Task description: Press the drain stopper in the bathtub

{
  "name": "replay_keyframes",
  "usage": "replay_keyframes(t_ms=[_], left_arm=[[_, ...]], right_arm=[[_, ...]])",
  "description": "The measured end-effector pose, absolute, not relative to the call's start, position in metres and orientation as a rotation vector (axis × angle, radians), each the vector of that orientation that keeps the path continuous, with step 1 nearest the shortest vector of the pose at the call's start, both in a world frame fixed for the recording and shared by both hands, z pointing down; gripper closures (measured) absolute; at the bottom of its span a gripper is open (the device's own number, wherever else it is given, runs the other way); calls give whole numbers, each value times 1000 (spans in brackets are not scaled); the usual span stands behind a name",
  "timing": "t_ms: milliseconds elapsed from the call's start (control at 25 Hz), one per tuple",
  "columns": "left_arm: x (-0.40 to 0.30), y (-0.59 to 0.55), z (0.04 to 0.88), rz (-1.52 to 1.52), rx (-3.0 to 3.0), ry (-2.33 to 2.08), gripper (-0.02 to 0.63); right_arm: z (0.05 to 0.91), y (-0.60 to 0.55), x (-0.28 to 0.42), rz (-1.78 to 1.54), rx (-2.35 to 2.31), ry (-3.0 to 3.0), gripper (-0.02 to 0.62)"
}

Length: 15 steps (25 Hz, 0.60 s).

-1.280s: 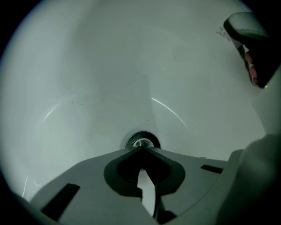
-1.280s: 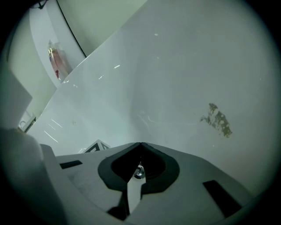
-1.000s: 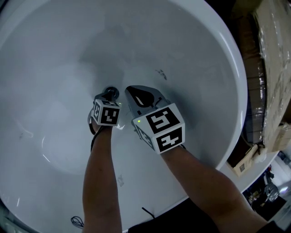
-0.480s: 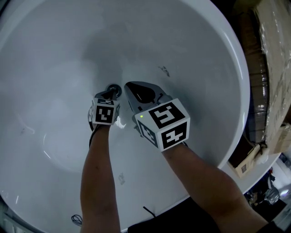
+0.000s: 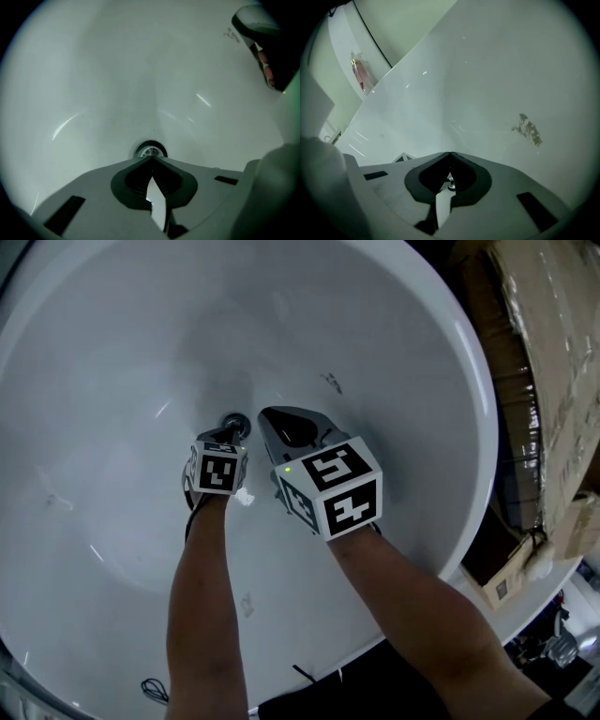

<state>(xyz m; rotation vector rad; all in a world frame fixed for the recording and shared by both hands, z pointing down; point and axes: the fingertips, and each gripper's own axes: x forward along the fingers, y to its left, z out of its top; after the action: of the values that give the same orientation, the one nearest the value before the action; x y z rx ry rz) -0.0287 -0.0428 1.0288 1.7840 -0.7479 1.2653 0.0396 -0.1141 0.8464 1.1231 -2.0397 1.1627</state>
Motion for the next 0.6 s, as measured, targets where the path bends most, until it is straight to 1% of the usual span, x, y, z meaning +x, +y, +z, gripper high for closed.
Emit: replay_keyframes(t_ms=[280, 440, 600], left_arm=[[-25, -28, 977, 1225, 1755, -763, 594], [-26, -51, 918, 1125, 1768, -883, 594], [-8, -62, 837, 1003, 1783, -910, 594]], right_arm=[[815, -83, 32, 1170, 1022, -2065, 581], [749, -79, 26, 1193, 949, -2146, 581], [660, -70, 32, 1053, 800, -2270, 581]])
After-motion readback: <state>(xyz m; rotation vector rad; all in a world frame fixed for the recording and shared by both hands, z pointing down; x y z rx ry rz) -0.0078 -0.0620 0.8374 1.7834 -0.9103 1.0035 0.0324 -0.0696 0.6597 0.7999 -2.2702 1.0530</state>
